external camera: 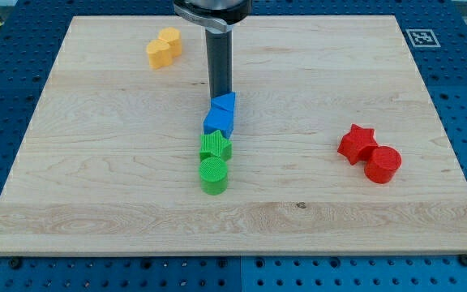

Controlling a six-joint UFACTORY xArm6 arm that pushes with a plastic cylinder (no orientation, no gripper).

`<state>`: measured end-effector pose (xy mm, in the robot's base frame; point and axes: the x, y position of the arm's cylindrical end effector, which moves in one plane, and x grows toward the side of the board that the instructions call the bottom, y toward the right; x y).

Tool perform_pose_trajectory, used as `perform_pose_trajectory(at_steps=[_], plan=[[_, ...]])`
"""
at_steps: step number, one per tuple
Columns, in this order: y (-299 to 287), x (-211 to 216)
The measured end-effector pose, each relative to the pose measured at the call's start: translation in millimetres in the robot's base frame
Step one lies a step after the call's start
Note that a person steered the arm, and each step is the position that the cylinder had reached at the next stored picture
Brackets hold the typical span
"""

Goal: Adjust the blue triangle above the blue cube

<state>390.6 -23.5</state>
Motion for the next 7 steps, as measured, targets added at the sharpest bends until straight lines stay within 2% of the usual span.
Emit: perform_pose_trajectory(at_steps=[1,2,3,7], plan=[[28.9,-12.2],[58.9,-7.1],[59.0,13.5],[26.0,13.4]])
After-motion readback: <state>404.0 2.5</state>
